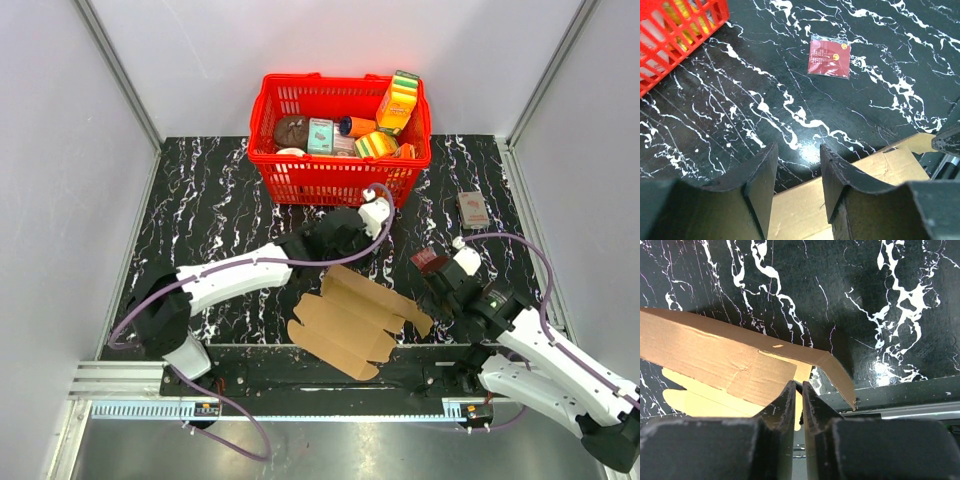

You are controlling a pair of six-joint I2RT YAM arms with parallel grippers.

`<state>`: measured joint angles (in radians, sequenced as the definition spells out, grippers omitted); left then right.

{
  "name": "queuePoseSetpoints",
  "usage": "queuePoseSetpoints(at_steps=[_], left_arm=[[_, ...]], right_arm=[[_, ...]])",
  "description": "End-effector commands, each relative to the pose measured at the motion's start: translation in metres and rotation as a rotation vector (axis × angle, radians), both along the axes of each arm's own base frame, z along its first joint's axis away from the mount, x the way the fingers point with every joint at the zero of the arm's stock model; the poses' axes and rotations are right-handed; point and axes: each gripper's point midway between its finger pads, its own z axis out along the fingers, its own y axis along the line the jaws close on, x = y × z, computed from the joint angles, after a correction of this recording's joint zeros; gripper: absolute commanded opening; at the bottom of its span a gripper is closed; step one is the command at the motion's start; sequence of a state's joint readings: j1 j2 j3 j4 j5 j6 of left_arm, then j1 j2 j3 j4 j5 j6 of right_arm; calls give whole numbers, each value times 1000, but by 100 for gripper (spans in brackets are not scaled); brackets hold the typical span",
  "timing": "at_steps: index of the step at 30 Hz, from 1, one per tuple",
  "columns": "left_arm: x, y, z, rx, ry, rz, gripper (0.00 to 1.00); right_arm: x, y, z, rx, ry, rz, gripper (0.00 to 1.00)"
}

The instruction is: Fold the paper box

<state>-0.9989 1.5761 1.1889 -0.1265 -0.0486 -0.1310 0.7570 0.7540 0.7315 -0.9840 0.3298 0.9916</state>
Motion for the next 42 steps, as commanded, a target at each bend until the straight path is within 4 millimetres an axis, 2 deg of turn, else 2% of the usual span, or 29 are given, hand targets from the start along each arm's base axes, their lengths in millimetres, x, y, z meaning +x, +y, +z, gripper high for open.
queuePoseSetpoints(at_steps=[1, 3, 15, 18, 22, 27, 30, 32, 42], left_arm=[[13, -21, 14, -7, -37, -52, 43], [15, -27, 8, 8, -19, -72, 41], [28, -36, -23, 78, 48, -94, 37], [29, -38, -30, 97, 67, -107, 34], [24, -38, -42, 115, 101, -127, 24], [16, -32, -61, 143, 144, -138, 15], [12, -26, -66, 147, 155, -134, 12], [10, -24, -61, 137, 150, -133, 10], [-3, 5, -65, 141, 158, -100, 6]], right_arm=[[4, 9, -3, 40, 7, -14, 13], [4, 13, -5, 47, 15, -1, 12], [-9, 23, -20, 76, 83, 67, 8], [-9, 23, -23, 67, 86, 71, 8], [-5, 26, -25, 62, 77, 90, 7], [-1, 33, -33, 46, 96, 114, 6], [3, 36, -36, 41, 95, 121, 5], [6, 39, -37, 42, 87, 128, 5], [24, 59, -42, 68, 36, 188, 5]])
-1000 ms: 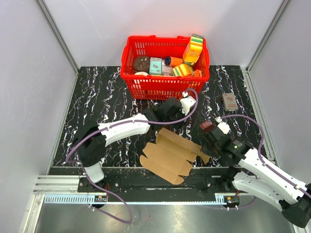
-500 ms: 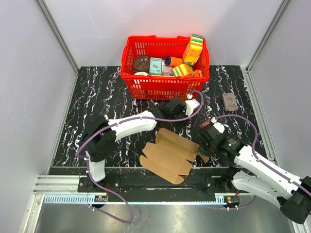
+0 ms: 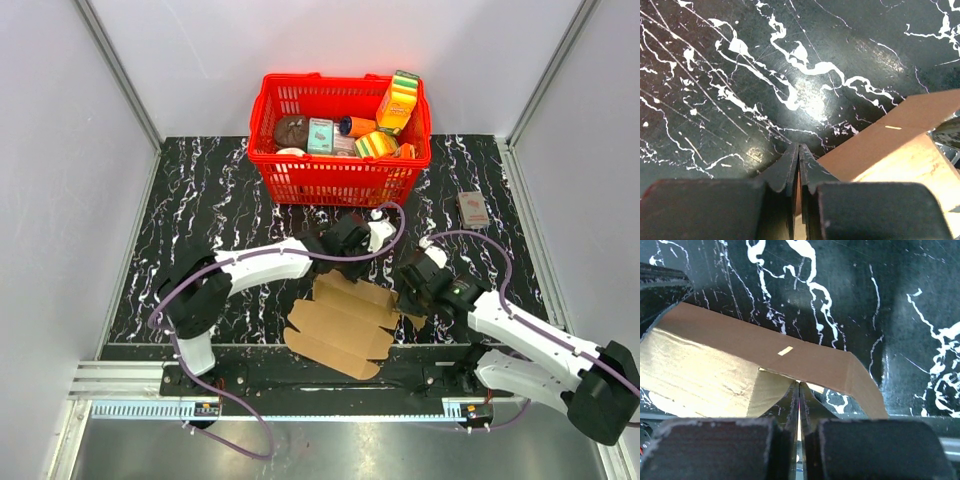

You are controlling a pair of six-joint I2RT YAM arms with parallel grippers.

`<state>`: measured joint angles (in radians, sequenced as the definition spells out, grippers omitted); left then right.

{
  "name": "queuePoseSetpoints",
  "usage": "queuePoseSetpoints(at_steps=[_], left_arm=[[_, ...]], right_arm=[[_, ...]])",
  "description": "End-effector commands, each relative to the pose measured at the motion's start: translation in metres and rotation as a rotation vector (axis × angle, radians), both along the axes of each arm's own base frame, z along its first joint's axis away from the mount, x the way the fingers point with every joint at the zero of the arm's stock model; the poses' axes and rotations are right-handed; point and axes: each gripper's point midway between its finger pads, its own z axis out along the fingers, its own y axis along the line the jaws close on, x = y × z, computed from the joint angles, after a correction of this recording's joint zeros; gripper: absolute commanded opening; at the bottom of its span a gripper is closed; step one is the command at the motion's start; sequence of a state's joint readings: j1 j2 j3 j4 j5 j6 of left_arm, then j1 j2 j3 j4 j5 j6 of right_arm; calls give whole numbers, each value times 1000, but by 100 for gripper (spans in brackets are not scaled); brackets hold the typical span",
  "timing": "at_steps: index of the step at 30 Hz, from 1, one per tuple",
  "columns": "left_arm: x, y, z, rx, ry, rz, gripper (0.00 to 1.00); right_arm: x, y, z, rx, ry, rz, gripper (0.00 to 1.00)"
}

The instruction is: Fold the paper box

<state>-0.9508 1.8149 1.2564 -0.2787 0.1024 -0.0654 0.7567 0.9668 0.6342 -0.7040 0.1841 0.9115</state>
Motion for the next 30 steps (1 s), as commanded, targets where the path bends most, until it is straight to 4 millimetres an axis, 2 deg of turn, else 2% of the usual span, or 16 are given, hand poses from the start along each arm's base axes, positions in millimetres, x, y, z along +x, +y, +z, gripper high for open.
queuePoseSetpoints(at_steps=[1, 11, 17, 30], left_arm=[[3, 1, 38, -99, -57, 23, 6], [-2, 33, 40, -90, -86, 119, 4], [-7, 44, 41, -90, -89, 134, 4], [4, 79, 44, -43, -157, 260, 4]], right_arm=[[16, 18, 6, 50, -71, 59, 5], [30, 27, 11, 26, -157, 166, 5], [34, 43, 17, 34, -175, 281, 4], [59, 72, 28, 26, -233, 406, 2]])
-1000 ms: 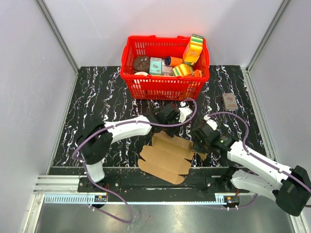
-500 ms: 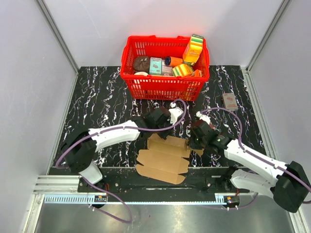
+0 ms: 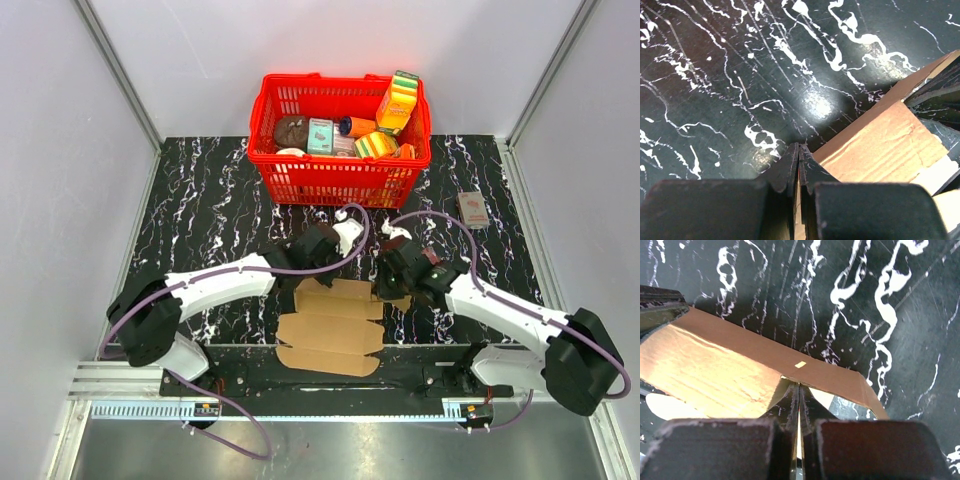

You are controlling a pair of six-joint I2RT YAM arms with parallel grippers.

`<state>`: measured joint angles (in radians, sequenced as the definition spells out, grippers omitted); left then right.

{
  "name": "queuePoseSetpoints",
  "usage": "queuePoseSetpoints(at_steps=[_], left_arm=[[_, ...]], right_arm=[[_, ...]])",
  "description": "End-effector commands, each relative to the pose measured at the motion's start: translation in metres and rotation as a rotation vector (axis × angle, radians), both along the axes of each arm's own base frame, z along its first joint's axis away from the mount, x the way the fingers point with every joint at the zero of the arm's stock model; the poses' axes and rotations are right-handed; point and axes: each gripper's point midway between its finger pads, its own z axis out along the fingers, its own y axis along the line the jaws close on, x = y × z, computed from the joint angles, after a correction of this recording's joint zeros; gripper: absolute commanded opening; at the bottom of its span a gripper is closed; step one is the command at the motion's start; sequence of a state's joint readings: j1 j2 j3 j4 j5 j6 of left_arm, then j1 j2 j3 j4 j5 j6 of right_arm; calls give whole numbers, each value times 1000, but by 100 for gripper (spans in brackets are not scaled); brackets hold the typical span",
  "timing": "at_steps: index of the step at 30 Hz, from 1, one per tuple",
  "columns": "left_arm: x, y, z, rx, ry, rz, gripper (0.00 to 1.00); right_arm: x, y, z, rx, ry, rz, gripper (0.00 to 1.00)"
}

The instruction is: Fold the paper box

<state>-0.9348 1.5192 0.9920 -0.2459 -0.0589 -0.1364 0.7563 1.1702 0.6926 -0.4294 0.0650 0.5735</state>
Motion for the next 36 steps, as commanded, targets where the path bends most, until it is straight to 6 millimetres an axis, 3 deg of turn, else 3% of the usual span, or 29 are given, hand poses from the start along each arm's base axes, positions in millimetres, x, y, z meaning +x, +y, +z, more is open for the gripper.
queuePoseSetpoints(at_steps=[1, 9, 19, 26, 36], left_arm=[[14, 15, 20, -29, -70, 94, 4], [17, 33, 20, -24, -84, 161, 4], [15, 49, 39, -91, -136, 230, 4], [-1, 37, 72, -292, -171, 167, 8], [-26, 18, 57, -268, -151, 89, 6]], right_arm=[[25, 23, 28, 44, -105, 76, 2], [41, 41, 24, -1, -138, 201, 2], [19, 18, 14, 46, -112, 101, 2], [6, 7, 1, 43, -74, 63, 2], [4, -13, -19, -55, -12, -31, 2]])
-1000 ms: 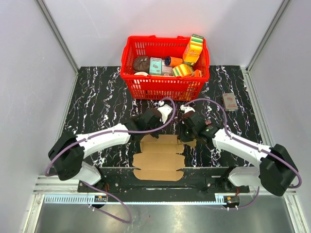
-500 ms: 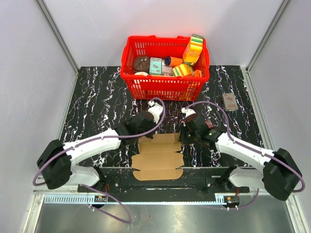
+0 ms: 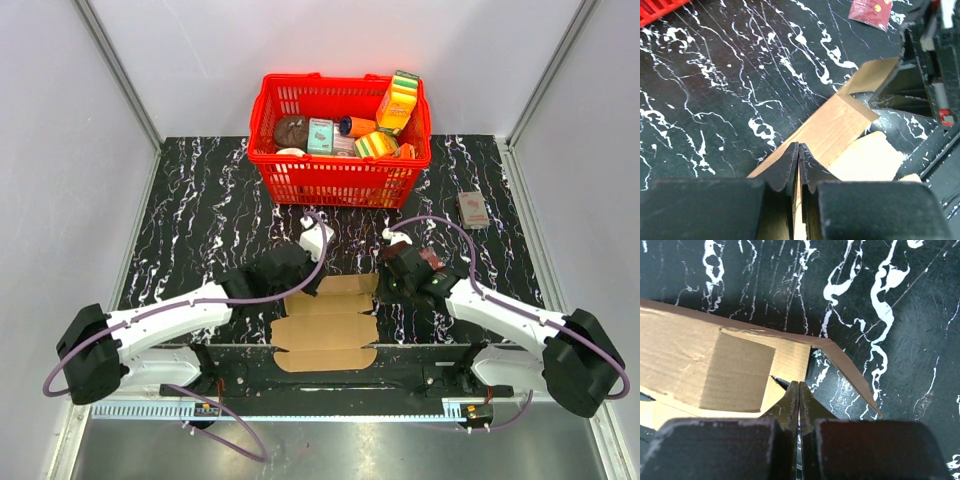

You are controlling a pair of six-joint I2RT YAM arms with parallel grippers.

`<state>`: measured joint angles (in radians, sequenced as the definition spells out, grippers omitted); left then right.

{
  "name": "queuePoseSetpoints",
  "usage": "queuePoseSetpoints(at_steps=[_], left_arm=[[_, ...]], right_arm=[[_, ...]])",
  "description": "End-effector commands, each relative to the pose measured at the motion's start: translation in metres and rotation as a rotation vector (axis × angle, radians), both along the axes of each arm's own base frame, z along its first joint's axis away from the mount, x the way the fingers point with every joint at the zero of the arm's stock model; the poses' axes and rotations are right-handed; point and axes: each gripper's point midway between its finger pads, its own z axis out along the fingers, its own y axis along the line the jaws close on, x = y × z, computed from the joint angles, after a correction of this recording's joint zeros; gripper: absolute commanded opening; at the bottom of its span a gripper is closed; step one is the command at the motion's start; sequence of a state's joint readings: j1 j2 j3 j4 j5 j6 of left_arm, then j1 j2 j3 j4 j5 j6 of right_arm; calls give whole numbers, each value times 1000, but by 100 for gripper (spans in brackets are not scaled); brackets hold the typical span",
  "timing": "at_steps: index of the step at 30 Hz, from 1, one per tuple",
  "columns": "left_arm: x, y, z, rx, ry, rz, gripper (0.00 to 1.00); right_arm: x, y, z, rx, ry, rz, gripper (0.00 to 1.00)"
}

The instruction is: Fold the paper box

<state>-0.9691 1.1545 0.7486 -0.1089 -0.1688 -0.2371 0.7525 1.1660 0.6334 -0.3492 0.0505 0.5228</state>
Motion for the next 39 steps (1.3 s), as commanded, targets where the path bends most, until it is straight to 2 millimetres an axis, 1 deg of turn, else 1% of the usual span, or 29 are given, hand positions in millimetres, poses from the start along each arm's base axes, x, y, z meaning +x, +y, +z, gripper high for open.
queuePoseSetpoints(at_steps=[1, 5, 6, 9, 15, 20, 25, 31, 39], left_arm=[[-6, -15, 1, -34, -8, -29, 6], [-13, -19, -5, -43, 1, -33, 5], [-15, -18, -11, -36, 10, -30, 5], [-14, -15, -19, -24, 15, -10, 5], [-11, -7, -33, 11, 21, 28, 4], [-12, -6, -42, 30, 32, 34, 3], [-12, -5, -45, 38, 36, 38, 3], [-13, -3, -49, 43, 43, 40, 2], [-18, -1, -53, 44, 52, 37, 1]], right_arm=[[4, -13, -10, -61, 21, -81, 2], [3, -18, -19, -89, 36, -97, 2], [2, -19, -20, -94, 41, -97, 2], [1, -20, -27, -102, 54, -100, 2], [4, -20, -34, -101, 37, -107, 2], [6, -20, -40, -113, 38, -110, 2], [8, -21, -45, -124, 59, -150, 2], [8, -20, -52, -144, 90, -160, 2], [6, -7, -51, -97, 103, -102, 2]])
